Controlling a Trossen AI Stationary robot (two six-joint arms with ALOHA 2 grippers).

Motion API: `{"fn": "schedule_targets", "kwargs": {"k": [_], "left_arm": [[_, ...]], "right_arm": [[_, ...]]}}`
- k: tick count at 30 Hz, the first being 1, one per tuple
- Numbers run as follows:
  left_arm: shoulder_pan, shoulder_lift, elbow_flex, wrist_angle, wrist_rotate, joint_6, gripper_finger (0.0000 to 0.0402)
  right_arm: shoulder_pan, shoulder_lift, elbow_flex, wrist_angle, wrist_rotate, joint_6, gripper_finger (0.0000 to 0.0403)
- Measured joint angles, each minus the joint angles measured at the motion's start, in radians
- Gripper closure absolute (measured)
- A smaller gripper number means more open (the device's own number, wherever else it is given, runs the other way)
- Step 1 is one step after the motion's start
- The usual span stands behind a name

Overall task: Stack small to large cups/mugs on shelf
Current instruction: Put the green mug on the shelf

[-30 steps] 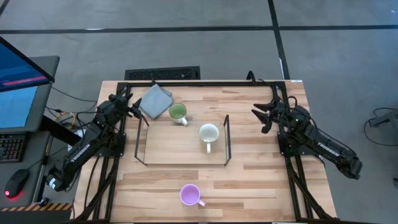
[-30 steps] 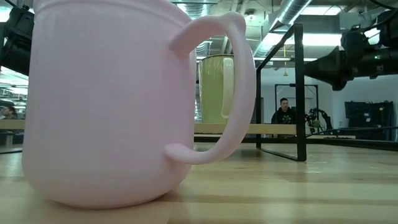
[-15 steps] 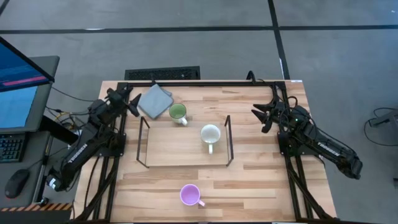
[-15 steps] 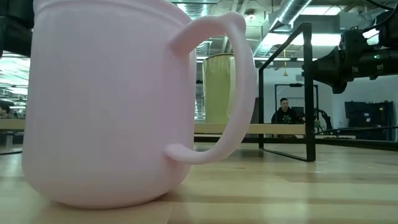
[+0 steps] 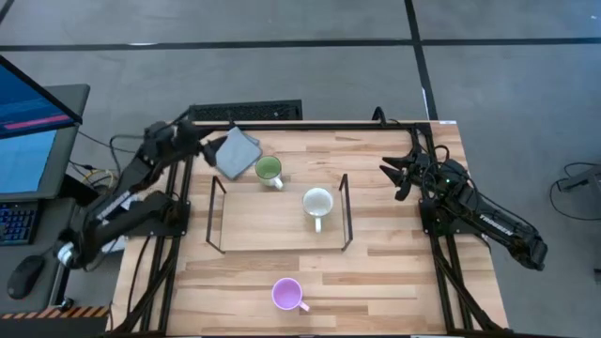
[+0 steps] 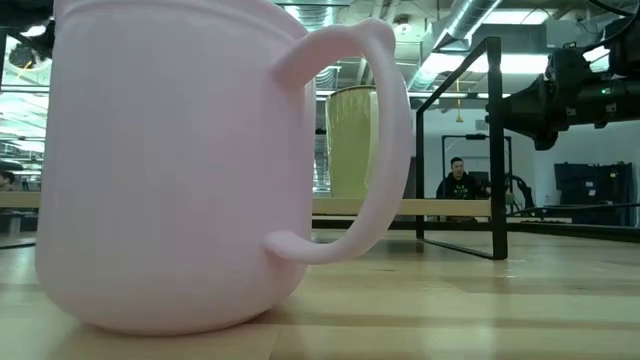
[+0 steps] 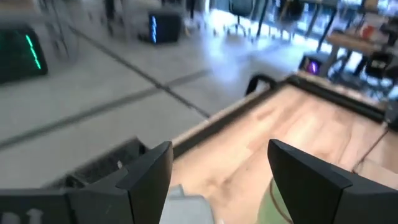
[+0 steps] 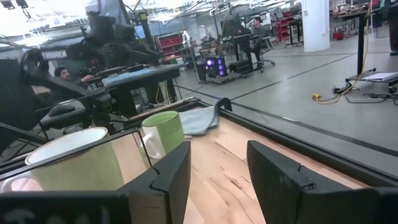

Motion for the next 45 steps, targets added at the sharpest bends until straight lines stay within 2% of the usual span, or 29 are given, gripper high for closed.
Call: {"fn": "schedule_targets", "kwargs": {"k": [6, 9, 13, 18, 21, 26, 31, 40, 45], "left_arm": [[0.0, 0.246, 0.191, -0.139, 0.014, 0.043, 0.0148], [-0.012, 0.357, 0.281, -0.203, 0.058, 0.045, 0.0148], [-0.053, 0.48, 0.381, -0.263, 0.133, 0.078, 0.0148], [-0.123, 0.61, 0.512, -0.407, 0.12, 0.135, 0.0148], [-0.182, 0.681, 0.587, -0.521, 0.07, 0.161, 0.0148], [-0.285, 0.774, 0.687, -0.634, -0.11, 0.184, 0.0148], [-0.366, 0.848, 0.76, -0.714, -0.144, 0.172, 0.0148], [-0.459, 0.951, 0.774, -0.752, -0.311, 0.157, 0.0148], [-0.46, 0.998, 0.774, -0.756, -0.327, 0.142, 0.0148]], "right_arm": [[0.0, 0.0, 0.0, 0.0, 0.0, 0.0, 0.0225], [0.0, 0.0, 0.0, 0.0, 0.0, 0.03, 0.0225], [0.0, 0.0, 0.0, 0.0, 0.0, 0.041, 0.0225], [0.0, 0.0, 0.0, 0.012, 0.0, 0.01, 0.0225], [0.0, 0.0, 0.0, 0.013, 0.0, 0.01, 0.0225], [0.0, 0.0, 0.0, 0.014, 0.0, 0.008, 0.0225], [0.0, 0.0, 0.0, 0.014, 0.0, 0.008, 0.0225], [0.0, 0.0, 0.001, 0.014, 0.0, 0.008, 0.0225], [0.0, 0.0, 0.001, 0.014, 0.0, 0.008, 0.0225]]}}
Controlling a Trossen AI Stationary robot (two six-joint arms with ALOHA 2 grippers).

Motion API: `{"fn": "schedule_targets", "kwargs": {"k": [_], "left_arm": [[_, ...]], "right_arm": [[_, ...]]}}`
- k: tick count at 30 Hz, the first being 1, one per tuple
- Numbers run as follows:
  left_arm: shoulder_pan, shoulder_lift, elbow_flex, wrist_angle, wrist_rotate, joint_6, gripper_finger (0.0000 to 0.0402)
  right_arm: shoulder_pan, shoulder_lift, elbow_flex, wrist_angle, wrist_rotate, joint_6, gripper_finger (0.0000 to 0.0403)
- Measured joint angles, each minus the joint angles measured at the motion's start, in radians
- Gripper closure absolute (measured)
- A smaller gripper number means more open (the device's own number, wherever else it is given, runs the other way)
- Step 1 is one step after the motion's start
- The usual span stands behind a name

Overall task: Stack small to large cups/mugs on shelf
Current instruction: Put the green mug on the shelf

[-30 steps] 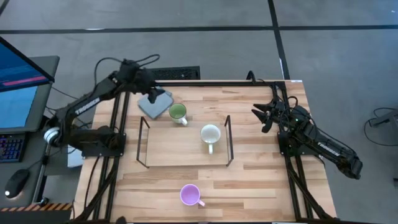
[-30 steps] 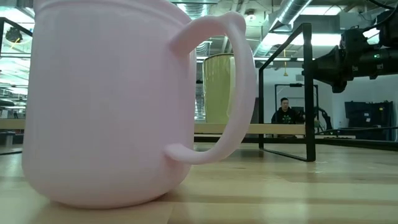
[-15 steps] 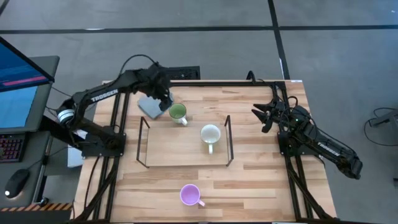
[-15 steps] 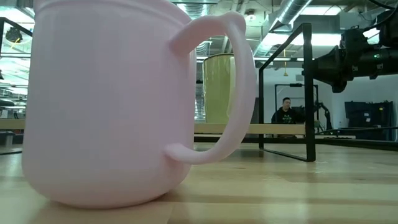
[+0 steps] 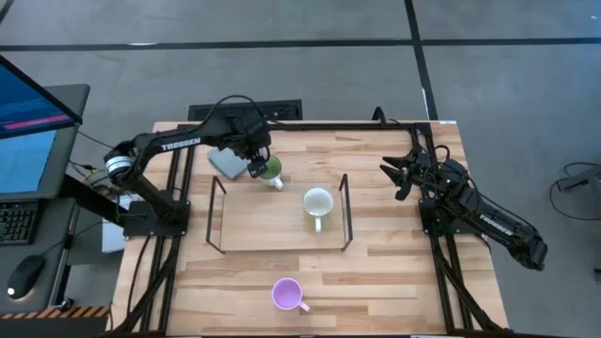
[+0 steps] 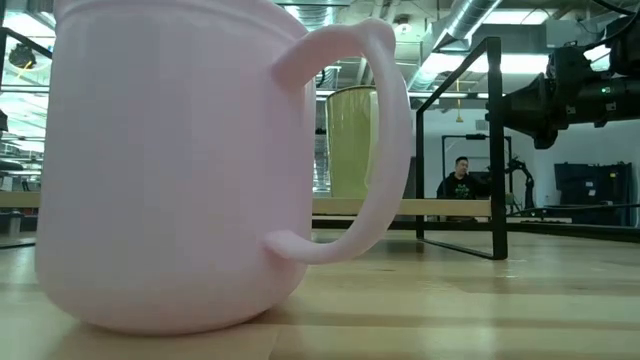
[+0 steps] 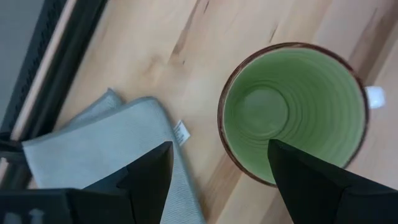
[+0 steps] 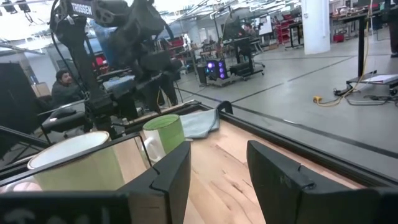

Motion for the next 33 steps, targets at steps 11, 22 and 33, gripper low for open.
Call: {"fn": "schedule_targets", "kwargs": {"k": [11, 22, 33], "left_arm": [[0.002, 0.089, 0.0, 0.004, -0.016, -0.033, 0.0148], [0.003, 0.088, 0.0, 0.013, -0.038, -0.03, 0.0148], [0.003, 0.088, 0.0, 0.011, -0.02, -0.033, 0.0163]], "right_arm": [[0.0, 0.0, 0.0, 0.0, 0.0, 0.0, 0.0225], [0.0, 0.0, 0.0, 0.0, 0.0, 0.001, 0.0225], [0.0, 0.0, 0.0, -0.014, 0.0, 0.001, 0.0225]]}}
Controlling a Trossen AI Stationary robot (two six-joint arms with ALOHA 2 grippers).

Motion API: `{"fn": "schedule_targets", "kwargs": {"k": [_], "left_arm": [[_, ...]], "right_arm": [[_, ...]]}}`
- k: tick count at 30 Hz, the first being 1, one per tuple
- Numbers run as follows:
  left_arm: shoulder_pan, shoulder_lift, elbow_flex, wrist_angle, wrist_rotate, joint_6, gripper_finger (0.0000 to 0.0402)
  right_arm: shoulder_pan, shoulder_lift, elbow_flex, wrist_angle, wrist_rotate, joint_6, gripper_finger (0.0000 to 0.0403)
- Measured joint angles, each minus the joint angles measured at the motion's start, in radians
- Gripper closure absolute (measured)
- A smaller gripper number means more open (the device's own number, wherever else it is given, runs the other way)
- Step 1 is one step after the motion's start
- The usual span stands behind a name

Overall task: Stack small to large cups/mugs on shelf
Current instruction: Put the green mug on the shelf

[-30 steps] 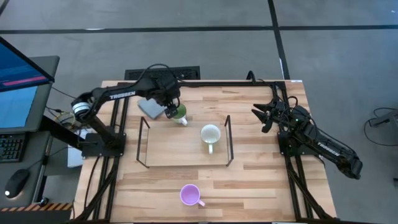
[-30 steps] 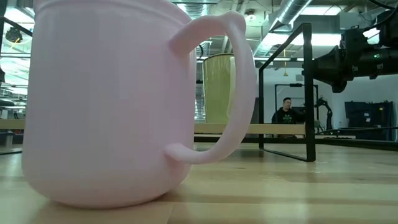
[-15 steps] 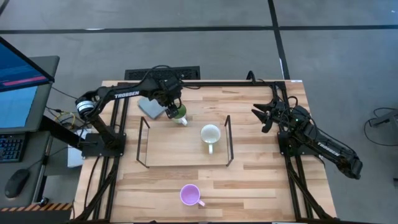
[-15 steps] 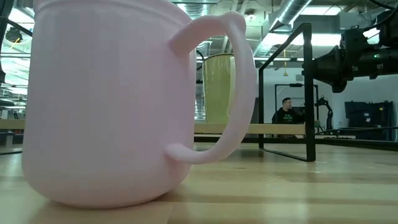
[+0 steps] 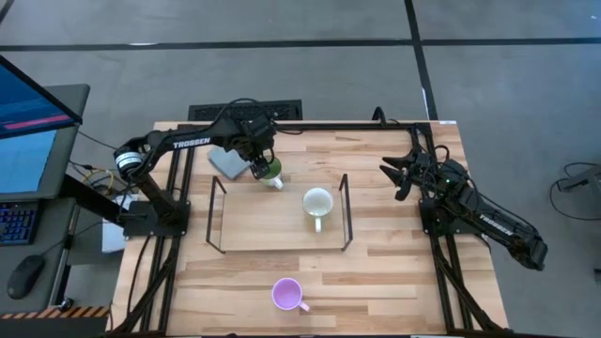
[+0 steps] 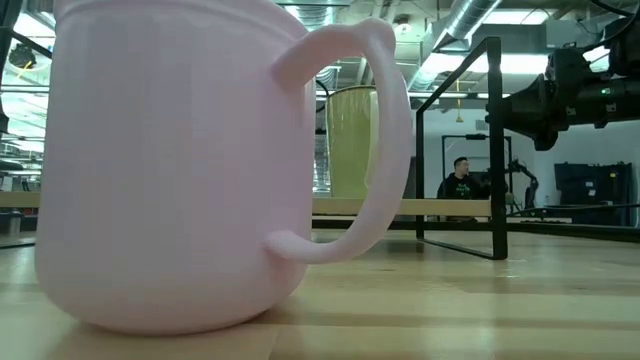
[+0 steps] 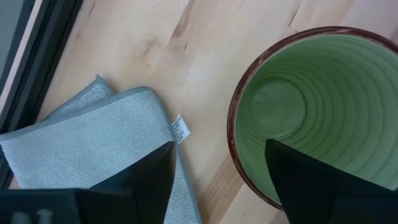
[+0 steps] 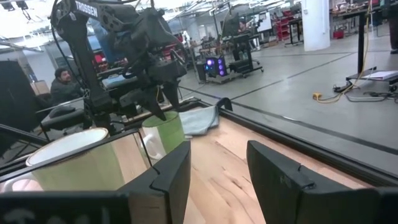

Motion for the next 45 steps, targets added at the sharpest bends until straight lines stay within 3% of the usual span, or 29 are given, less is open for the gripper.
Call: {"fn": "schedule_targets", "kwargs": {"k": [28, 45], "left_arm": [[0.002, -0.002, -0.001, 0.01, -0.002, 0.082, 0.039], [0.002, -0.003, 0.0, 0.006, -0.007, 0.114, 0.0399]], "right_arm": [[0.0, 0.0, 0.0, 0.0, 0.0, 0.0, 0.0225], [0.0, 0.0, 0.0, 0.0, 0.0, 0.0, 0.0225]]}}
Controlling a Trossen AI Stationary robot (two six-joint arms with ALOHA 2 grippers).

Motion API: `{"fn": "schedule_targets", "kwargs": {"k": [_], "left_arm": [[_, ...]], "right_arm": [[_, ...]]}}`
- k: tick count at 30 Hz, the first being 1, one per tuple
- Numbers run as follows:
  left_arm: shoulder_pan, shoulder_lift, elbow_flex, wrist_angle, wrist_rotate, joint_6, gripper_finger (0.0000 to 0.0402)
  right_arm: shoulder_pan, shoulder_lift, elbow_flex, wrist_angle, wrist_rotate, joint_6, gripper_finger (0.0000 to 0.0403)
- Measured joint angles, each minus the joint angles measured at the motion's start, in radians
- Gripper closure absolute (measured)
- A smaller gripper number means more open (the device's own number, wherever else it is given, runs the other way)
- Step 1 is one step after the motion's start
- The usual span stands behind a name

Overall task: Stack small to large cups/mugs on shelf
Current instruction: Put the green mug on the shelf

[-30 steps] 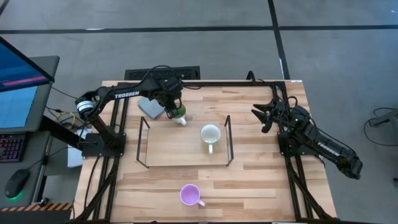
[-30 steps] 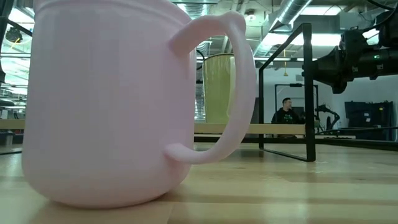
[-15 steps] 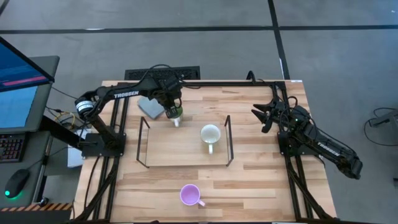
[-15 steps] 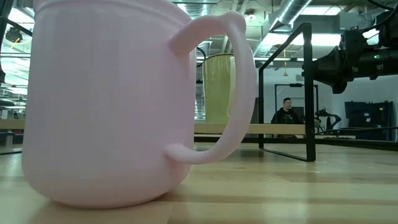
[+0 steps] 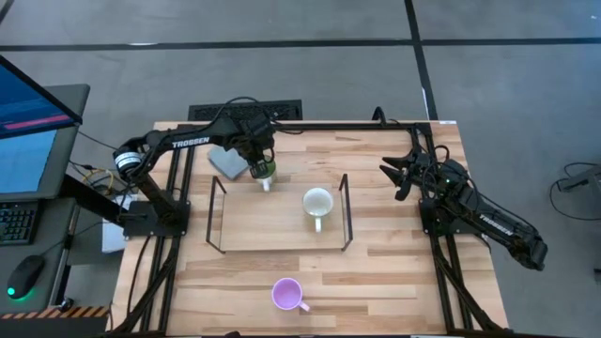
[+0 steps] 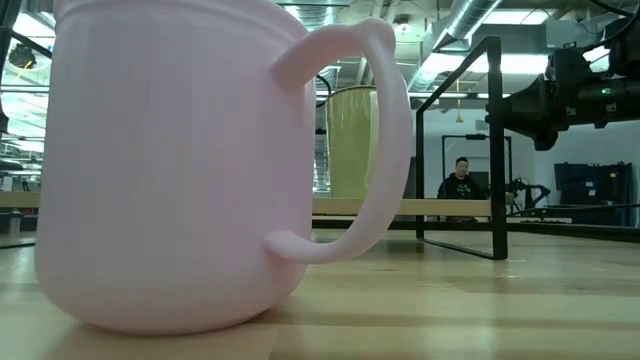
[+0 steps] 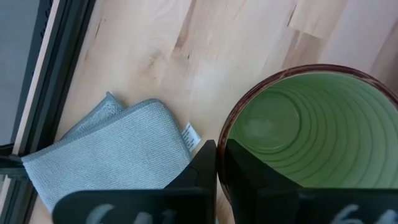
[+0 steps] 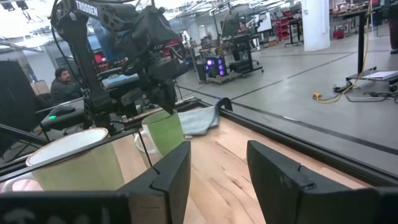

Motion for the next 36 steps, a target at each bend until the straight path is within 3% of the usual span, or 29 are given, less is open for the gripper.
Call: {"fn": "schedule_targets", "kwargs": {"k": [10, 21, 29, 36], "left_arm": [[0.019, 0.004, 0.02, -0.021, 0.017, 0.008, 0.0401], [0.007, 0.005, 0.196, -0.202, 0.029, -0.009, 0.0401], [-0.048, 0.004, 0.241, -0.291, 0.091, -0.073, 0.0401], [-0.128, 0.003, 0.241, -0.294, 0.086, -0.134, 0.0401]], "right_arm": [[0.0, 0.0, 0.0, 0.0, 0.0, 0.0, 0.0225], [0.0, 0.0, 0.0, 0.0, 0.0, -0.001, 0.0225], [0.0, 0.0, 0.0, 0.0, 0.0, -0.008, 0.0225], [0.0, 0.0, 0.0, 0.0, 0.0, -0.008, 0.0225]]}}
